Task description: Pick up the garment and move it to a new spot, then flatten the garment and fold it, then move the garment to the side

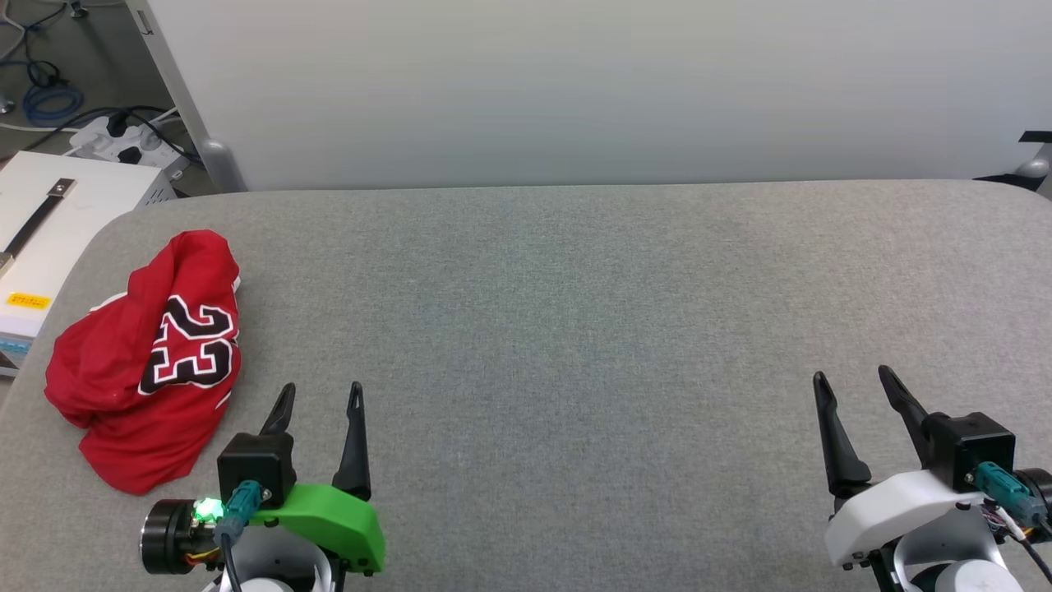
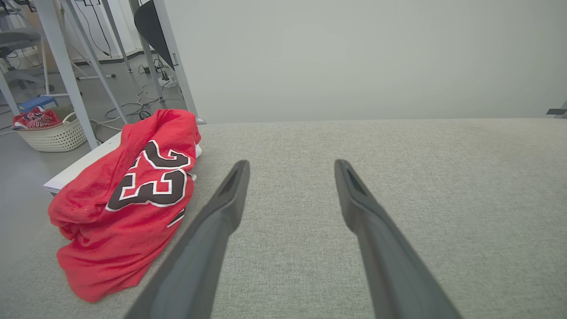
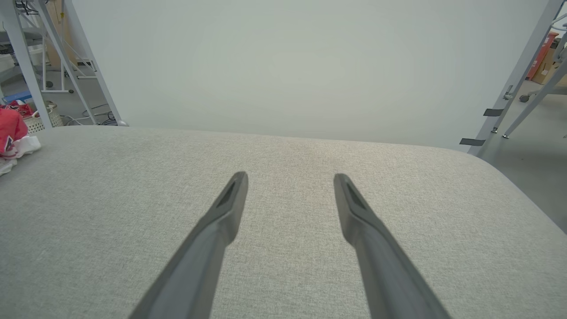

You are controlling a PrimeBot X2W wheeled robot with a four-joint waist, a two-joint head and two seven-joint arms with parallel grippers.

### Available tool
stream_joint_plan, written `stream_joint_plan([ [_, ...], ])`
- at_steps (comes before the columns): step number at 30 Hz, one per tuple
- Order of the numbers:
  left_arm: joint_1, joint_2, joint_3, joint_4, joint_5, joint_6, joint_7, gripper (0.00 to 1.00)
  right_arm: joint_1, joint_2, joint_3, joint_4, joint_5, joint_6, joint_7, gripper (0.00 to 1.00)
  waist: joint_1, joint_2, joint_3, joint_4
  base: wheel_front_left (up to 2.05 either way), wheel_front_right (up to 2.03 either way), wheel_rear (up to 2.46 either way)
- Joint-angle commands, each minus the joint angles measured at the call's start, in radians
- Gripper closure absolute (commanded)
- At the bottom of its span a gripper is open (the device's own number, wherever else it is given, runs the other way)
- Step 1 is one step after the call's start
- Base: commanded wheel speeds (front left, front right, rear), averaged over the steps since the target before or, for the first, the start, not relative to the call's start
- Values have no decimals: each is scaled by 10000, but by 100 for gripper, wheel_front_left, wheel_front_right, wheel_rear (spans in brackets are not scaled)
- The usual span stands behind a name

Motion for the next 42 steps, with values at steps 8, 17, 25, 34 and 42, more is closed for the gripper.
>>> stream_joint_plan([
  [8,-245,-14,-38,124,-267,-99,-245,0,210,-13,-147,-211,260,-2,-268,0,0,0,-33,94,0,0,0],
  [17,-326,-19,46,246,-473,-125,-475,0,346,-15,-156,-589,248,-3,-352,0,0,0,-63,715,0,0,0],
  [25,-371,-22,177,304,-629,-149,-640,0,352,-17,-58,-882,169,-4,-265,0,0,0,-12,1532,0,0,0],
  [34,-451,-26,320,356,-800,-188,-823,0,306,-19,148,-1071,-23,-4,-177,0,0,0,110,2609,0,0,0],
  [42,-490,-29,359,392,-931,-209,-989,0,271,-20,283,-1185,-187,-5,-118,0,0,0,229,3549,0,0,0],
])
